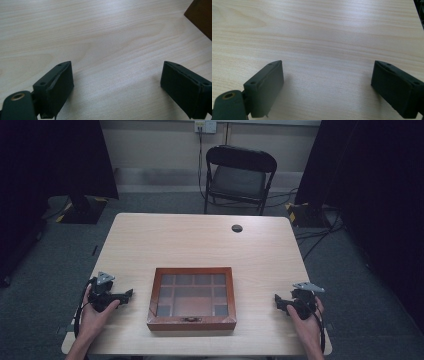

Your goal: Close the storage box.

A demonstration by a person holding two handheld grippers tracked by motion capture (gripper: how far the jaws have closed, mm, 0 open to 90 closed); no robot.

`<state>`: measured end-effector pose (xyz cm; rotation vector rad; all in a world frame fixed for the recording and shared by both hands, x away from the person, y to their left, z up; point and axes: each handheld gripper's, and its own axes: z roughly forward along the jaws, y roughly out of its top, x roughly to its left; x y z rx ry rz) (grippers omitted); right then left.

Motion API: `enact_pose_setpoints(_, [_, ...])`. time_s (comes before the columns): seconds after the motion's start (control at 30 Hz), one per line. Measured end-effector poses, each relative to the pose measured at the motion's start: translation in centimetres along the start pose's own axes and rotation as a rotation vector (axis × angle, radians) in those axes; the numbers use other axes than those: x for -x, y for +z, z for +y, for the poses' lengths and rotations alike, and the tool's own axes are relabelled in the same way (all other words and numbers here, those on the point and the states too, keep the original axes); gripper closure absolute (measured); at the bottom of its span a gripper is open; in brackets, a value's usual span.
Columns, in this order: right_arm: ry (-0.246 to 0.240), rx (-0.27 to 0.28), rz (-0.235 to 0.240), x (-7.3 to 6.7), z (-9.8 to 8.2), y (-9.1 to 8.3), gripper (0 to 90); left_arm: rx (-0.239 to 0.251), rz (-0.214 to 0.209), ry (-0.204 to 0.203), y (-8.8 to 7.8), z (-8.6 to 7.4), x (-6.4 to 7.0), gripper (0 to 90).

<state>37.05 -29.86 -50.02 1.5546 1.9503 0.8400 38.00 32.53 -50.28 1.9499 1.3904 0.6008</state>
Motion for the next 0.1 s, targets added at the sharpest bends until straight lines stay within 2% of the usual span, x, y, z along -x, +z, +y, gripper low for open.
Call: enact_pose_setpoints(0.1, [0.006,0.0,-0.009,-0.09,-0.03,-0.04,10.3,-0.002,-0.005,-0.002,0.03,0.03,-0.03,9.9])
